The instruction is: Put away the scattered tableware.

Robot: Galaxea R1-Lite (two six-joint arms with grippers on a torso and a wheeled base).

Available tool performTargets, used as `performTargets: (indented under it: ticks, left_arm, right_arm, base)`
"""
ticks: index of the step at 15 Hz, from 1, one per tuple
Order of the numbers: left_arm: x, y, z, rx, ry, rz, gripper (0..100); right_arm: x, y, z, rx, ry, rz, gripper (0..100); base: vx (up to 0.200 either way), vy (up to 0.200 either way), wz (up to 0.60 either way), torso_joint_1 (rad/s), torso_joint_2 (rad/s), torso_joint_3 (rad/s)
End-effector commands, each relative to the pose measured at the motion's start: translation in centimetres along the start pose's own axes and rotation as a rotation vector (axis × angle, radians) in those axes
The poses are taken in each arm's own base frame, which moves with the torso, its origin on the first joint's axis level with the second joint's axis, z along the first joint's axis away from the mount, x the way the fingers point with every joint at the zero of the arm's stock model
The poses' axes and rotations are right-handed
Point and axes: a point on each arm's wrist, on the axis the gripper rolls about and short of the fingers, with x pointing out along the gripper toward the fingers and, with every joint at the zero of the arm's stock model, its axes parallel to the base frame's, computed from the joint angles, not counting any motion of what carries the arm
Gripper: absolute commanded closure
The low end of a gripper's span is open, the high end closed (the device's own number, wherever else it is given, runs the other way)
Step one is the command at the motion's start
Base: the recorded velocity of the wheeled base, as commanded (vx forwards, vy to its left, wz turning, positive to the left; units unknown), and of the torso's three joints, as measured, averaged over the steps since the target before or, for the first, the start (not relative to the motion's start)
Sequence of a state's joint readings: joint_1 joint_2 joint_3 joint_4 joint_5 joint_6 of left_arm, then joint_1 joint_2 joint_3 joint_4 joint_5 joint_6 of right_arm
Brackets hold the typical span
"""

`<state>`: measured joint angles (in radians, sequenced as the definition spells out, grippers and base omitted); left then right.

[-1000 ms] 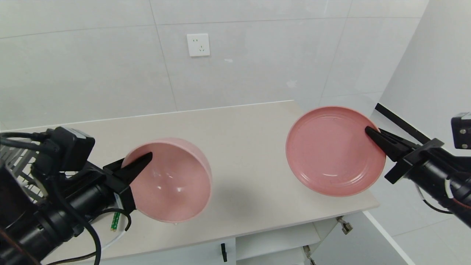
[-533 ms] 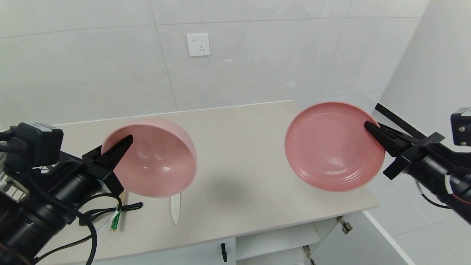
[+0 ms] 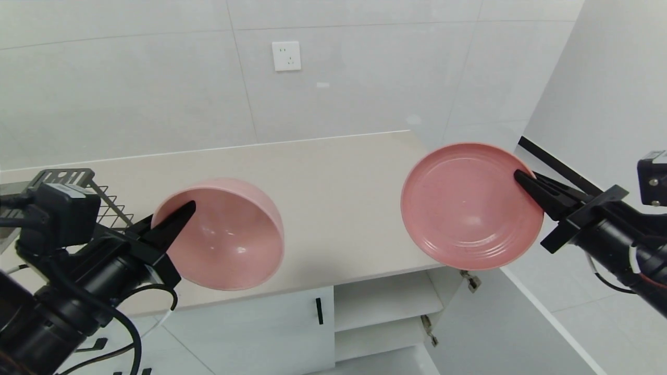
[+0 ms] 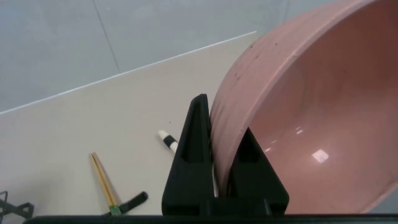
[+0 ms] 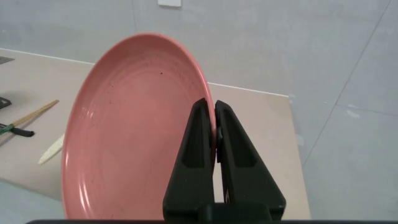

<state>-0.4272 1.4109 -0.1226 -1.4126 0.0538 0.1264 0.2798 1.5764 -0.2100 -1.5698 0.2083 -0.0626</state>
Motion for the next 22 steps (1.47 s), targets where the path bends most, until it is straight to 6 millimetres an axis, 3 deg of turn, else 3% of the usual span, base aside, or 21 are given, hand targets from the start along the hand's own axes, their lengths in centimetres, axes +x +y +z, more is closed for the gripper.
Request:
performTargets:
  ticks: [1, 4, 19, 22]
  left_arm:
    - [0.0, -0.4, 0.0, -0.006, 0.001, -0.019, 100]
    - [-0.8, -1.8, 0.0, -0.015, -0.036, -0.105, 100]
    - [-0.6, -1.8, -0.1, -0.020, -0.033, -0.099, 100]
    - [-0.6, -1.7, -0.2, -0.018, -0.030, -0.097, 100]
  right_arm:
    - [0.0, 0.1, 0.0, 0.000, -0.002, 0.003, 100]
    - [-0.2, 0.8, 0.2, 0.006, -0.010, 0.035, 100]
    - [-0.1, 1.0, 0.3, 0.008, -0.011, 0.046, 100]
    - [-0.1, 1.0, 0.3, 0.008, -0.012, 0.047, 100]
  base:
    - [0.000, 0.000, 0.00, 0.000, 0.00, 0.000]
    - [0.000, 0.000, 0.00, -0.150, 0.27, 0.149]
    - [0.000, 0.000, 0.00, -0.108, 0.23, 0.108]
    - [0.000, -0.200, 0.00, -0.017, 0.03, 0.015]
